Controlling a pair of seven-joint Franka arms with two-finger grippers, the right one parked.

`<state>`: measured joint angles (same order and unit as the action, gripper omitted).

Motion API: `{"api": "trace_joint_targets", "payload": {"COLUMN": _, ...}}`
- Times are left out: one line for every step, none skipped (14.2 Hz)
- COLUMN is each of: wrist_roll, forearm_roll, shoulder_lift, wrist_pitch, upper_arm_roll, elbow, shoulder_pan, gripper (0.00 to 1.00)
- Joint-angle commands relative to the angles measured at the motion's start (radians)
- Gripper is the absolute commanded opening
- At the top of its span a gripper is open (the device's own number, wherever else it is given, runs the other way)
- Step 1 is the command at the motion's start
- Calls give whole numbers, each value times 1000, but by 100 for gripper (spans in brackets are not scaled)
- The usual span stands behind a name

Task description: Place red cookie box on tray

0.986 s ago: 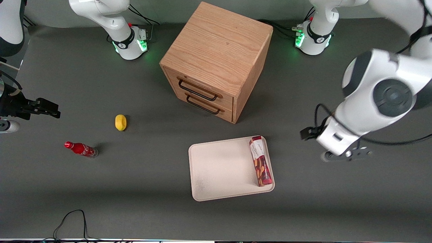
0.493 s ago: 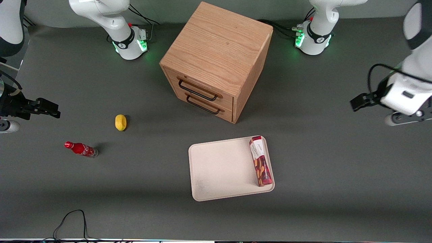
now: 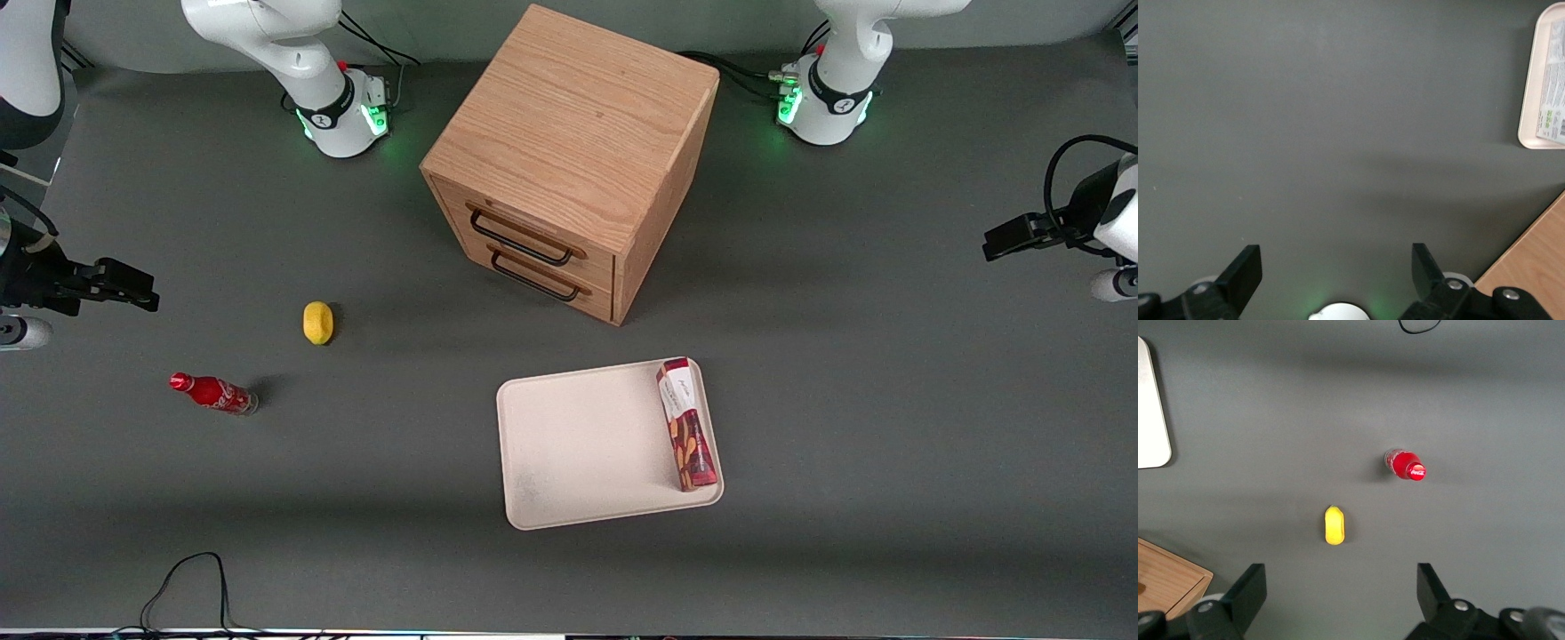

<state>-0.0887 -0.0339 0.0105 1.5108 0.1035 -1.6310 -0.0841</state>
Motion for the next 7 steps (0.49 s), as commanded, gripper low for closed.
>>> {"api": "trace_joint_targets", "payload": {"wrist_roll": 46, "forearm_roll": 6, "shoulder_lift": -111, "wrist_pitch": 102, "upper_arm_roll": 27, "elbow": -160, "shoulder_pan": -25, "gripper": 100}}
{"api": "trace_joint_targets", "payload": {"wrist_roll": 46, "forearm_roll": -1, "shoulder_lift": -125, "wrist_pitch": 132, "upper_arm_roll": 27, "elbow": -183, "shoulder_pan": -25, "gripper": 100}}
{"api": "trace_joint_targets", "payload": {"wrist_roll": 46, "forearm_roll": -3, "shoulder_lift": -127, "wrist_pitch": 134, "upper_arm_roll": 27, "elbow": -182, "shoulder_pan": -25, "gripper": 100}}
{"api": "trace_joint_targets", "payload": {"wrist_roll": 49, "forearm_roll": -3, "shoulder_lift": -127, "wrist_pitch": 134, "upper_arm_roll": 27, "elbow": -181, "shoulder_pan": -23, "gripper": 100}}
{"api": "trace_joint_targets", "payload": {"wrist_roll": 62, "forearm_roll": -3, "shoulder_lift": -127, "wrist_pitch": 132, "upper_arm_roll": 27, "elbow": -178, "shoulder_pan": -22, "gripper": 100}}
{"api": "trace_joint_targets", "payload": {"wrist_roll": 63, "forearm_roll": -3, "shoulder_lift": -127, "wrist_pitch": 121, "upper_arm_roll": 25, "elbow": -175, "shoulder_pan": -17, "gripper": 100}}
{"api": "trace_joint_targets", "payload": {"wrist_roll": 60, "forearm_roll": -1, "shoulder_lift": -121, "wrist_pitch": 99, "upper_arm_roll": 25, "elbow": -158, "shoulder_pan": -16, "gripper": 100}}
